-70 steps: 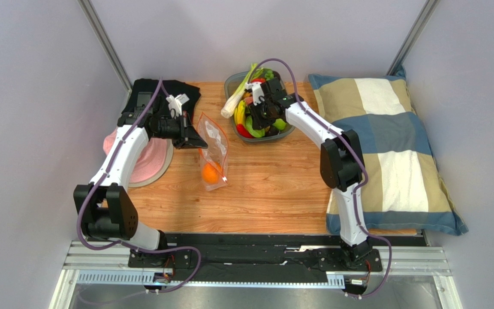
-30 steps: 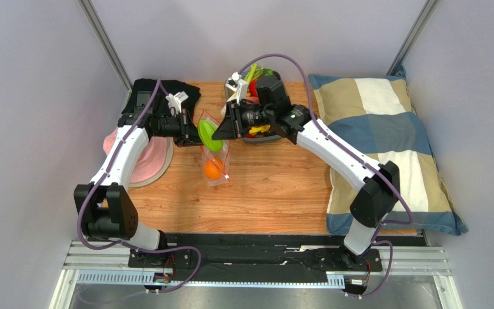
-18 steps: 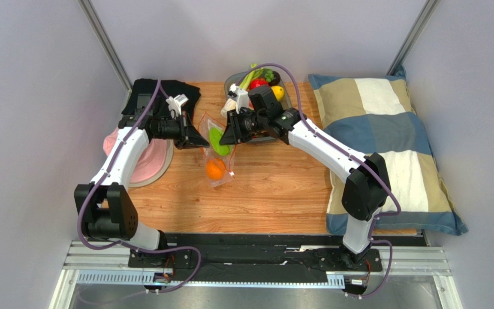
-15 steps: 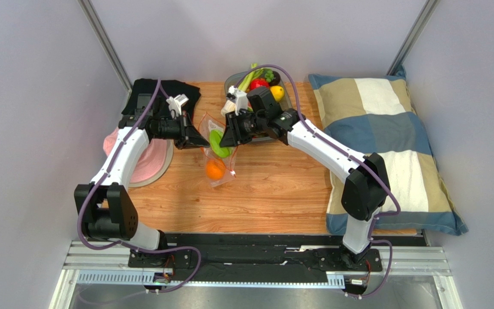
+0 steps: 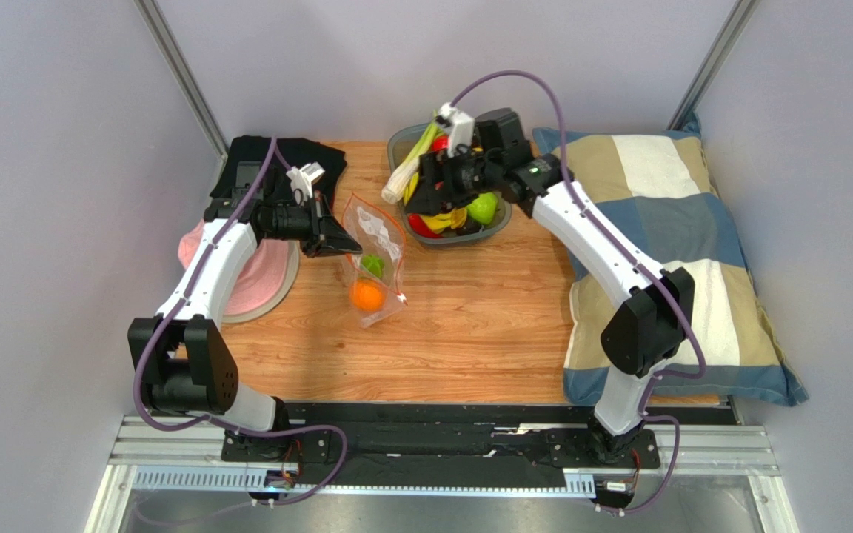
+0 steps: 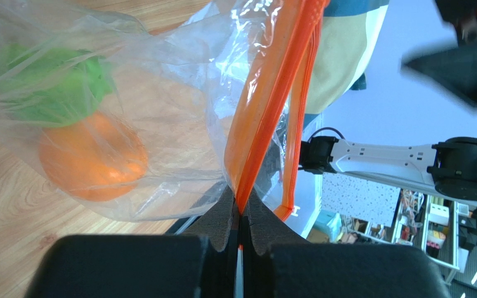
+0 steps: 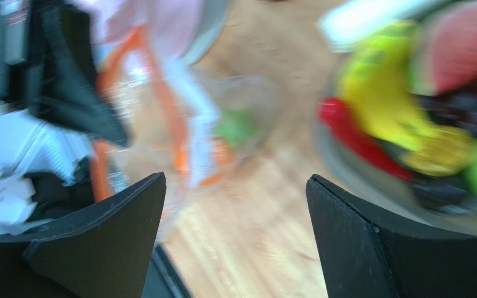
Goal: Place the food in the zip-top bag and seal the zipper
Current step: Place the fake fruit in the zipper food storage bag, then pick up the fake fruit from the bin.
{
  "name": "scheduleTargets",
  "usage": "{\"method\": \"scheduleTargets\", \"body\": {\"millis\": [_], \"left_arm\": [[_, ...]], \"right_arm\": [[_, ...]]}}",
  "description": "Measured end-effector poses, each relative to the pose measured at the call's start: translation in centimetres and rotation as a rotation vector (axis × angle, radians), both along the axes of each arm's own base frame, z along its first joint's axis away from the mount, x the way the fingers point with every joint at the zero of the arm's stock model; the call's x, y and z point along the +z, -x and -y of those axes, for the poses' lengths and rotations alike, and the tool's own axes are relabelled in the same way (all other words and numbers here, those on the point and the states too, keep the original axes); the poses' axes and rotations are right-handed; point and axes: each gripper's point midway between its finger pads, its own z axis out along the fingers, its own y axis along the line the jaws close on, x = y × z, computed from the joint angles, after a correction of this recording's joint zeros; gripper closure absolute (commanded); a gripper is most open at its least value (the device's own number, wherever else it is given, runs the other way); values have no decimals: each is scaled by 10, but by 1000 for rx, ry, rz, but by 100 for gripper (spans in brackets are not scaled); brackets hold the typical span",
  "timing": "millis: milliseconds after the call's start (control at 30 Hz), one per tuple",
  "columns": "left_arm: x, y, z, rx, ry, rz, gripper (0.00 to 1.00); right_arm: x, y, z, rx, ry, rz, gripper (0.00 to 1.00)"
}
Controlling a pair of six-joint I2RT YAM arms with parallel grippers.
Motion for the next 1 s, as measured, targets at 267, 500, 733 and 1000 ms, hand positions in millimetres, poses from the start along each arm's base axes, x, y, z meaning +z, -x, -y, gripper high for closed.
{"method": "scheduleTargets", "body": {"millis": [267, 500, 733, 1000], "left_arm": [[1, -7, 0, 7, -8, 3, 100], [-3, -10, 0, 7, -11, -12, 100], [-4, -11, -1, 7, -18, -14, 100], [-5, -10, -1, 6, -22, -18, 100]], "right_arm": [[-44, -97, 122, -267, 237, 111, 7], [-121, -133, 141, -248, 419, 88, 9], [-128, -139, 119, -178, 349, 106, 12], [-119, -125, 69, -124, 212, 128, 12]]}}
